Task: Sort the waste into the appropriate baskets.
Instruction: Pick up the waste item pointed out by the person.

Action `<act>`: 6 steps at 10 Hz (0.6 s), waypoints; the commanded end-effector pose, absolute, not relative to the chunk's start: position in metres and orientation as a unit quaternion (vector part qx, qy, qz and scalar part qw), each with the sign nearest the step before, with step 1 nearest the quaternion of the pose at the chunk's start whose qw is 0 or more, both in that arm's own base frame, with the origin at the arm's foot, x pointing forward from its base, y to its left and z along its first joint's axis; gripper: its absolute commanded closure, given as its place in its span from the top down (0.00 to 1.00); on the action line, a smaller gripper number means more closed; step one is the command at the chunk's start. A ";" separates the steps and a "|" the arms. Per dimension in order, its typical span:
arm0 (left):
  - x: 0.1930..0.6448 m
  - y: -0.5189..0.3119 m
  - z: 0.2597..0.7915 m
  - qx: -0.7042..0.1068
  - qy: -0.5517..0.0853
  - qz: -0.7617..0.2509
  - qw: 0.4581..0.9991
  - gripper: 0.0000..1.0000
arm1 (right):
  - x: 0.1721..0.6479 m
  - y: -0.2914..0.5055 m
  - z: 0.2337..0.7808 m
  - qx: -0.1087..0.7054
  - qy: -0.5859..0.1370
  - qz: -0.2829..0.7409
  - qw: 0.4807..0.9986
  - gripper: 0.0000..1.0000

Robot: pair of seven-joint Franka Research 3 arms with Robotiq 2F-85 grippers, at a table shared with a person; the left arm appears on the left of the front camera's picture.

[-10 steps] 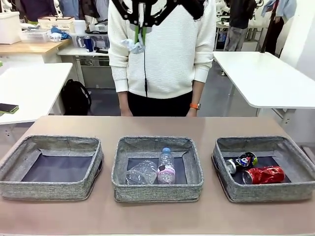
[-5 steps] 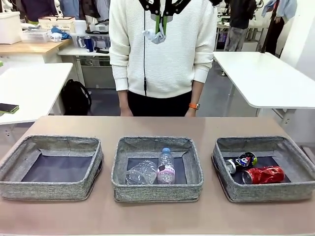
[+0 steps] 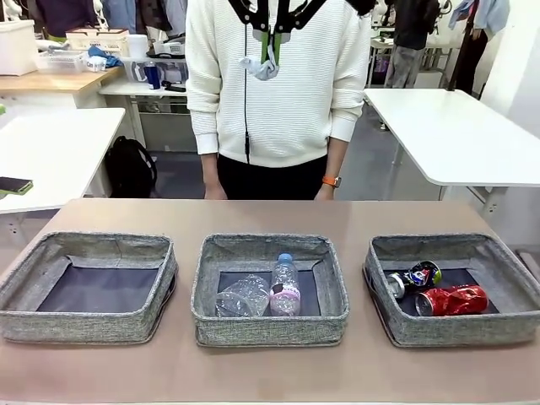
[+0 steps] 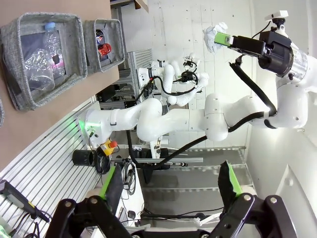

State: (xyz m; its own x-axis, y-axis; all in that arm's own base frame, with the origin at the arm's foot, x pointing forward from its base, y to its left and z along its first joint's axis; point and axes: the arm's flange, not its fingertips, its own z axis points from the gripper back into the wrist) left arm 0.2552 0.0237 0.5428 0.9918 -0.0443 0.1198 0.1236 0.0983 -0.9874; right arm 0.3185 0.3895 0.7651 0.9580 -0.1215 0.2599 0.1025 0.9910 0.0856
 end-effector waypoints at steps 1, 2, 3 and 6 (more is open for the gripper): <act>0.254 0.022 0.545 -0.675 -0.036 -0.064 0.734 1.00 | 0.316 0.389 0.766 0.041 -0.128 -0.058 0.989 0.07; 0.254 0.022 0.545 -0.675 -0.036 -0.064 0.734 1.00 | 0.316 0.389 0.766 0.041 -0.128 -0.058 0.989 0.07; 0.254 0.022 0.545 -0.675 -0.036 -0.064 0.734 1.00 | 0.316 0.389 0.766 0.041 -0.128 -0.058 0.989 0.07; 0.254 0.022 0.545 -0.675 -0.036 -0.064 0.734 1.00 | 0.316 0.389 0.766 0.041 -0.128 -0.058 0.989 0.07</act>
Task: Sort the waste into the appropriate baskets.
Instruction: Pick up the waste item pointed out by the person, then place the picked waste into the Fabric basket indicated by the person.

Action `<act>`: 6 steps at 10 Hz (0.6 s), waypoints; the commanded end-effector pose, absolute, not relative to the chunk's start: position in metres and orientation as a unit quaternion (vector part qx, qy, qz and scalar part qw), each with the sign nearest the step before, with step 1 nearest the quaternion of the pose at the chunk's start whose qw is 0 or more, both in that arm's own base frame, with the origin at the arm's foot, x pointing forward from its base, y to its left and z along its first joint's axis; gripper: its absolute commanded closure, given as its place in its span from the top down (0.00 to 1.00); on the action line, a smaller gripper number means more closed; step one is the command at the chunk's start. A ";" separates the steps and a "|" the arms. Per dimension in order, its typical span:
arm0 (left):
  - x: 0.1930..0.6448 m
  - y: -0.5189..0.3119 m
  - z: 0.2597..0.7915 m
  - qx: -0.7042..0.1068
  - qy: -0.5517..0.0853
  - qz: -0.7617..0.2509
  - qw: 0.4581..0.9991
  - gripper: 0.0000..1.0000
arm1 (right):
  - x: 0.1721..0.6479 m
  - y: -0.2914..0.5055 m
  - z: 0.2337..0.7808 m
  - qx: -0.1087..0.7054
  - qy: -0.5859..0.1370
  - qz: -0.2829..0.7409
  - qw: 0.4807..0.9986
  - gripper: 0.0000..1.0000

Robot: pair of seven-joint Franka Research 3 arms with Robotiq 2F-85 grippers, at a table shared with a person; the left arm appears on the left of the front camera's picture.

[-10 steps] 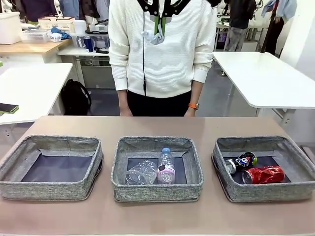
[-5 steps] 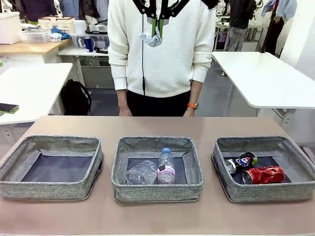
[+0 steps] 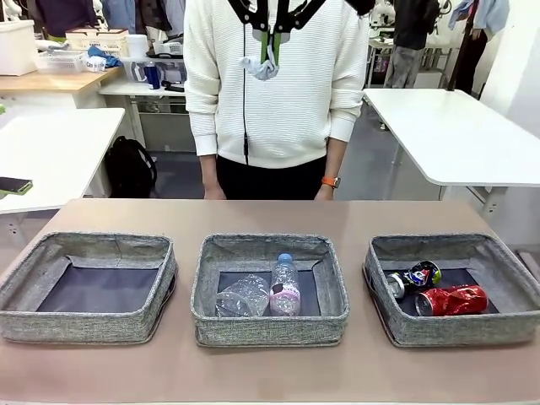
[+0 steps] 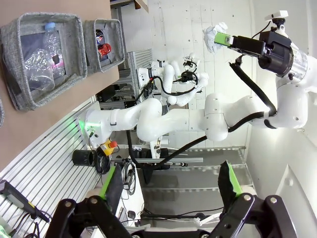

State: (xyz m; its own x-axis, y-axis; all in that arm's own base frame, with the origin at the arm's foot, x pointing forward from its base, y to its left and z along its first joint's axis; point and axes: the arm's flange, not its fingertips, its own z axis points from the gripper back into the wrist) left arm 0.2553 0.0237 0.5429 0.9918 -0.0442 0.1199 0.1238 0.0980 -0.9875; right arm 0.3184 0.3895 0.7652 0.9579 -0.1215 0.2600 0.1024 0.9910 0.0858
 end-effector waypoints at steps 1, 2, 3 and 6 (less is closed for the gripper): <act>0.254 0.022 0.545 -0.675 -0.036 -0.064 0.734 1.00 | 0.316 0.389 0.766 0.041 -0.128 -0.058 0.989 0.07; 0.254 0.022 0.545 -0.675 -0.036 -0.064 0.734 1.00 | 0.316 0.389 0.766 0.041 -0.128 -0.058 0.989 0.07; 0.254 0.022 0.545 -0.675 -0.036 -0.064 0.734 1.00 | 0.316 0.389 0.766 0.041 -0.128 -0.058 0.989 0.07; 0.254 0.022 0.545 -0.675 -0.036 -0.064 0.734 1.00 | 0.316 0.389 0.766 0.041 -0.128 -0.058 0.989 0.07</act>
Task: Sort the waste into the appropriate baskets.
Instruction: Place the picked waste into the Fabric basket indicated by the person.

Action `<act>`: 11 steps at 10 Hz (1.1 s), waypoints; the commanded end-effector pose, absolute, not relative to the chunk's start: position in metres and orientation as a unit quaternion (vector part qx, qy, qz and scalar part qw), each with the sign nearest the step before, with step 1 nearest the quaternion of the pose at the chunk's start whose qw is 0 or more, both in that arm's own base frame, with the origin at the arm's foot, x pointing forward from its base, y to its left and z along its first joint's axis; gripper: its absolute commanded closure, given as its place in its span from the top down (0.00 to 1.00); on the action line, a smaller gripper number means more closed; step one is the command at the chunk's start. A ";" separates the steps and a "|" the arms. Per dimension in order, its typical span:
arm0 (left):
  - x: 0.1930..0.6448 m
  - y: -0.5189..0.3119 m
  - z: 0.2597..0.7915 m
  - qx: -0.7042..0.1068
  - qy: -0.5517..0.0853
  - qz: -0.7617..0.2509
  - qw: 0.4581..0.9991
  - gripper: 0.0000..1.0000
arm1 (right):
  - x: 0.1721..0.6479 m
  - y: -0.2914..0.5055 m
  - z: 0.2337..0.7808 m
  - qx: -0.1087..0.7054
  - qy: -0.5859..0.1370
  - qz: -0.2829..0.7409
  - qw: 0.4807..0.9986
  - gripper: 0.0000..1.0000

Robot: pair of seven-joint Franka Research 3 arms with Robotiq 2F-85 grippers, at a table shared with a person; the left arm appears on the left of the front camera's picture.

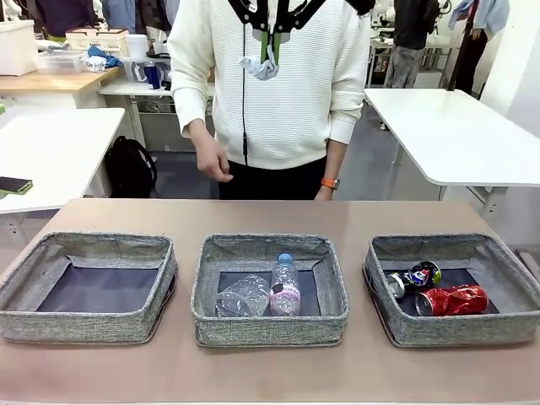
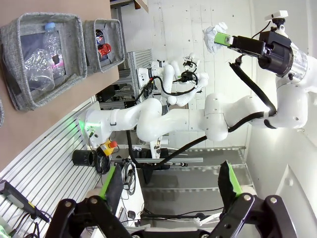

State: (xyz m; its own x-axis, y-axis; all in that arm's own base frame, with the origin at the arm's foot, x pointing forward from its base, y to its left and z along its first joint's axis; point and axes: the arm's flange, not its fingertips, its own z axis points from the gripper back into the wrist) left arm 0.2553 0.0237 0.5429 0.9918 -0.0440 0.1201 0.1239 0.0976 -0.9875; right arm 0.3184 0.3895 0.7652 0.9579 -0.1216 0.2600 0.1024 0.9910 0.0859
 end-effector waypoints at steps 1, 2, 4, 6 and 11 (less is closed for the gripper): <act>0.254 0.022 0.545 -0.675 -0.036 -0.064 0.734 1.00 | 0.316 0.389 0.766 0.041 -0.128 -0.058 0.989 0.07; 0.254 0.022 0.545 -0.675 -0.036 -0.064 0.734 1.00 | 0.316 0.389 0.766 0.041 -0.128 -0.058 0.989 0.07; 0.254 0.022 0.545 -0.675 -0.036 -0.064 0.734 1.00 | 0.316 0.389 0.766 0.041 -0.128 -0.058 0.989 0.07; 0.254 0.022 0.545 -0.675 -0.036 -0.064 0.734 1.00 | 0.316 0.389 0.766 0.041 -0.128 -0.058 0.989 0.07; 0.254 0.022 0.545 -0.675 -0.036 -0.064 0.734 1.00 | 0.316 0.389 0.766 0.041 -0.128 -0.058 0.989 0.07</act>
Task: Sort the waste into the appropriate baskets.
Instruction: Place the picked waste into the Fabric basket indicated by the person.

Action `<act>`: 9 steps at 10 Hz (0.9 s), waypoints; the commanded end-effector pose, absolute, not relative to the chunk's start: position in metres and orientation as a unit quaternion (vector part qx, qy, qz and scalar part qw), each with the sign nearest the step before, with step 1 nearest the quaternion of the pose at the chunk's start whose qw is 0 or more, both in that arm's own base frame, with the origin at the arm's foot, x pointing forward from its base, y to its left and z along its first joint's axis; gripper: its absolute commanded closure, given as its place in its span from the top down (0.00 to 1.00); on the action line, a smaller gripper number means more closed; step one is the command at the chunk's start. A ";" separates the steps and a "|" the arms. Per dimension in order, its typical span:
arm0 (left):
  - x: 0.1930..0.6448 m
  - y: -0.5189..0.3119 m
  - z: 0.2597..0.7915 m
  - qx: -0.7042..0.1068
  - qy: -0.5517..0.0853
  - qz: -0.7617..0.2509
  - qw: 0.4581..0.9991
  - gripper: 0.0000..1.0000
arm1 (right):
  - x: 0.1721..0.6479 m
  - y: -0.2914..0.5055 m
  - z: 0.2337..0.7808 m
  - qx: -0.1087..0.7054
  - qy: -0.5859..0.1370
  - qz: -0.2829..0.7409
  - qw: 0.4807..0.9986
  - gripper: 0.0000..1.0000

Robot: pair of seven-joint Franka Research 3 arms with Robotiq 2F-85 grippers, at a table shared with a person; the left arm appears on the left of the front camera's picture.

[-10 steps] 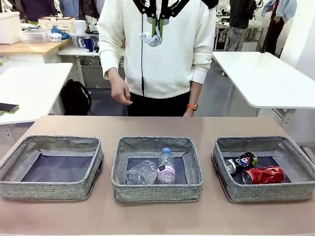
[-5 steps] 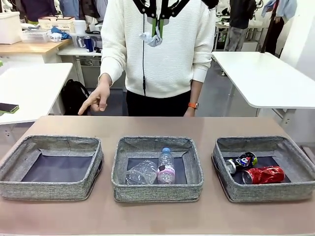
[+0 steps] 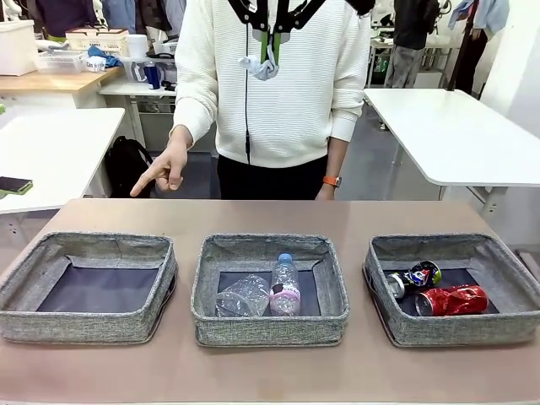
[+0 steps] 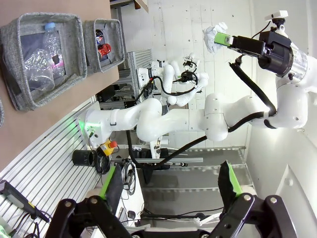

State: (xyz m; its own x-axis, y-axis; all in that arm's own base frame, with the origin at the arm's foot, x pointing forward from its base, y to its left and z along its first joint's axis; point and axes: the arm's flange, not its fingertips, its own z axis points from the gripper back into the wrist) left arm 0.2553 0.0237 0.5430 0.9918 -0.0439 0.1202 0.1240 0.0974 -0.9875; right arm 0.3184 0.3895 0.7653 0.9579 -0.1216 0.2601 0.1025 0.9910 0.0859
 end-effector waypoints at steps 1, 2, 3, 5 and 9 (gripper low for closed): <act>0.255 0.024 0.543 -0.669 -0.030 -0.057 0.740 1.00 | 0.318 0.390 0.765 0.036 -0.134 -0.057 0.989 0.07; 0.251 0.030 0.536 -0.651 0.005 -0.075 0.756 1.00 | 0.321 0.404 0.764 0.036 -0.168 -0.015 0.985 0.07; 0.250 0.047 0.525 -0.604 0.005 -0.061 0.795 1.00 | 0.331 0.432 0.756 0.053 -0.190 0.043 0.979 0.07; 0.251 0.106 0.491 -0.573 0.013 0.029 0.819 1.00 | 0.367 0.512 0.706 0.120 -0.174 0.131 0.969 0.07; 0.210 0.203 0.457 -0.575 -0.066 0.185 0.795 1.00 | 0.344 0.676 0.578 -0.010 -0.121 0.281 0.952 0.07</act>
